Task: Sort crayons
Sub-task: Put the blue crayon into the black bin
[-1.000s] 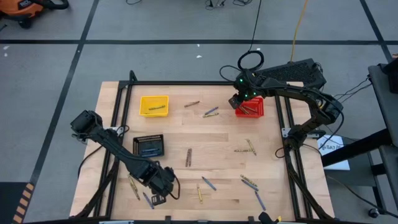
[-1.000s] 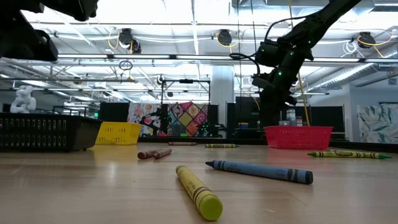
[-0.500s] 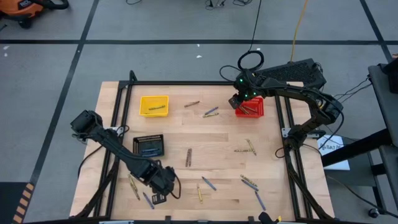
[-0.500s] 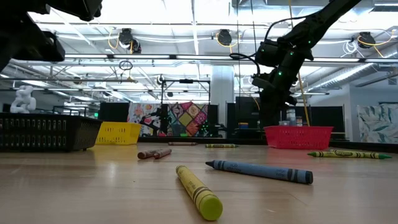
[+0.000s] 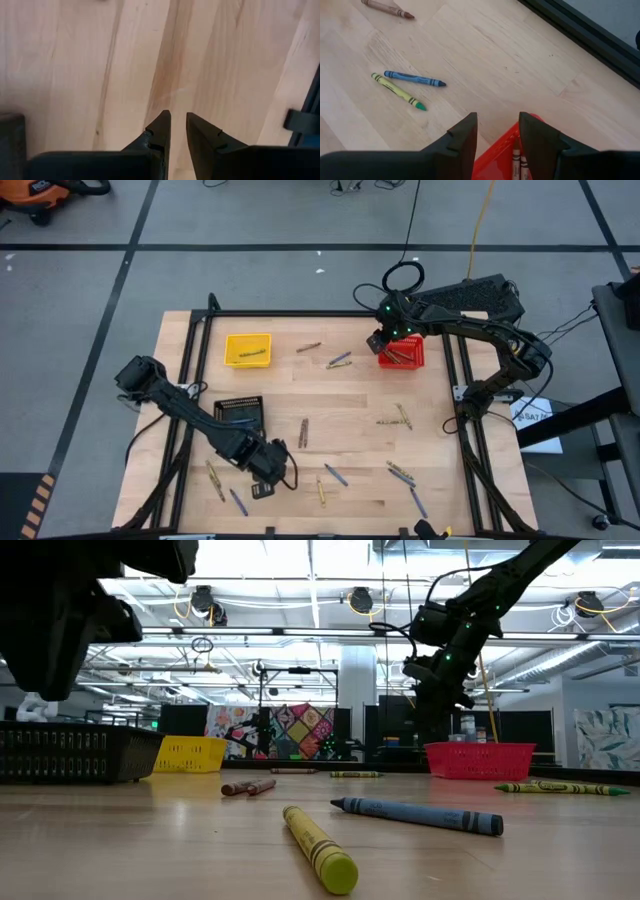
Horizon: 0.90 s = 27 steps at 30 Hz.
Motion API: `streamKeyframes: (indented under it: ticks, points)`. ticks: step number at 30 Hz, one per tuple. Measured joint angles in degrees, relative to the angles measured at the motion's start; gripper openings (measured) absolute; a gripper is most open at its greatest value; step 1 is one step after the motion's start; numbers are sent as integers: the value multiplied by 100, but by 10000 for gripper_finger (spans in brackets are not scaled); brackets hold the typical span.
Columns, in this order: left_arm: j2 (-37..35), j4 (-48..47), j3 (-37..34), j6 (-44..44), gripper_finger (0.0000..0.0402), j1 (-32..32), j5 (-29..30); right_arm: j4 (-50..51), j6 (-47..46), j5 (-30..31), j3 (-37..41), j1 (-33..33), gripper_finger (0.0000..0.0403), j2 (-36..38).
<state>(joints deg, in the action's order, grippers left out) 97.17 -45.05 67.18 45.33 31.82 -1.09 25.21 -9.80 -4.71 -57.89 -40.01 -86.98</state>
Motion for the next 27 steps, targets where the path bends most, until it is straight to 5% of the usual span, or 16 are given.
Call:
streamKeyframes:
  ticks: [8, 18, 27]
  points:
    - [0, -61, 0, -226, 65, -102, -89, -17, -168, -2, 0, 0, 132, 0]
    - [0, -50, 0, -392, 142, -99, -62, 42, -172, -4, 0, 0, 132, 0]
    - [0, -15, 0, -382, 147, -101, -39, 22, -159, -6, 0, 0, 132, 0]
